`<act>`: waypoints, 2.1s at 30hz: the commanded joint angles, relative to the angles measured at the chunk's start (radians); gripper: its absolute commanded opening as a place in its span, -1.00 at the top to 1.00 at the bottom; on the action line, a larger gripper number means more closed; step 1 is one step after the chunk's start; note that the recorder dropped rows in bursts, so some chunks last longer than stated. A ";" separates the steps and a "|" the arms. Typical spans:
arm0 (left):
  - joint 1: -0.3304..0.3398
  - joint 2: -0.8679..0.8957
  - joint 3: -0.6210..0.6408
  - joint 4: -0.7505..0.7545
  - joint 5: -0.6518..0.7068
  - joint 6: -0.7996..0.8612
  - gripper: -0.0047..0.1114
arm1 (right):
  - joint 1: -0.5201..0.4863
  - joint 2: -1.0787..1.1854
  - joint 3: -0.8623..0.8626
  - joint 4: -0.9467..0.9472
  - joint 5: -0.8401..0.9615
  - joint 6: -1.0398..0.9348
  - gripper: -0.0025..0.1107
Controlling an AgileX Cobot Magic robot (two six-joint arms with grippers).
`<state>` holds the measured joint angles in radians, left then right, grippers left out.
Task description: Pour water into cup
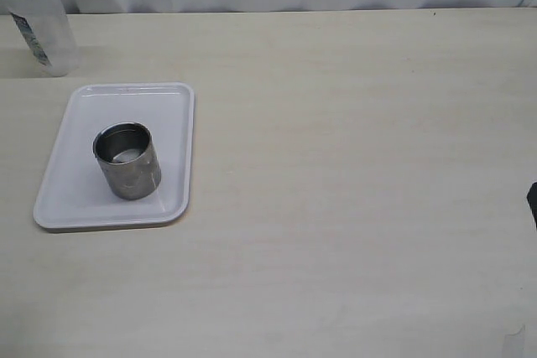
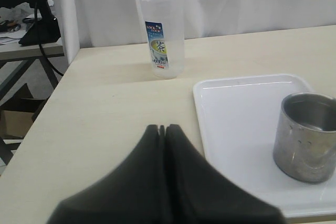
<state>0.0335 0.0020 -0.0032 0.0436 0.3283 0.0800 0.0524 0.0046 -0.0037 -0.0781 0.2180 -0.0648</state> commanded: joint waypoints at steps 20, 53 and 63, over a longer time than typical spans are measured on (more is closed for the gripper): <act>-0.006 -0.002 0.003 0.001 -0.019 -0.003 0.92 | -0.005 -0.005 0.004 -0.039 0.119 0.101 -0.98; -0.006 -0.002 0.003 0.001 -0.019 -0.003 0.92 | -0.036 -0.005 0.004 -0.044 0.120 0.097 0.24; -0.006 -0.002 0.003 0.001 -0.019 -0.003 0.92 | -0.038 -0.005 0.004 -0.044 0.121 0.052 0.88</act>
<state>0.0335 0.0020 -0.0032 0.0436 0.3283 0.0800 0.0232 0.0046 -0.0037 -0.1138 0.3348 0.0000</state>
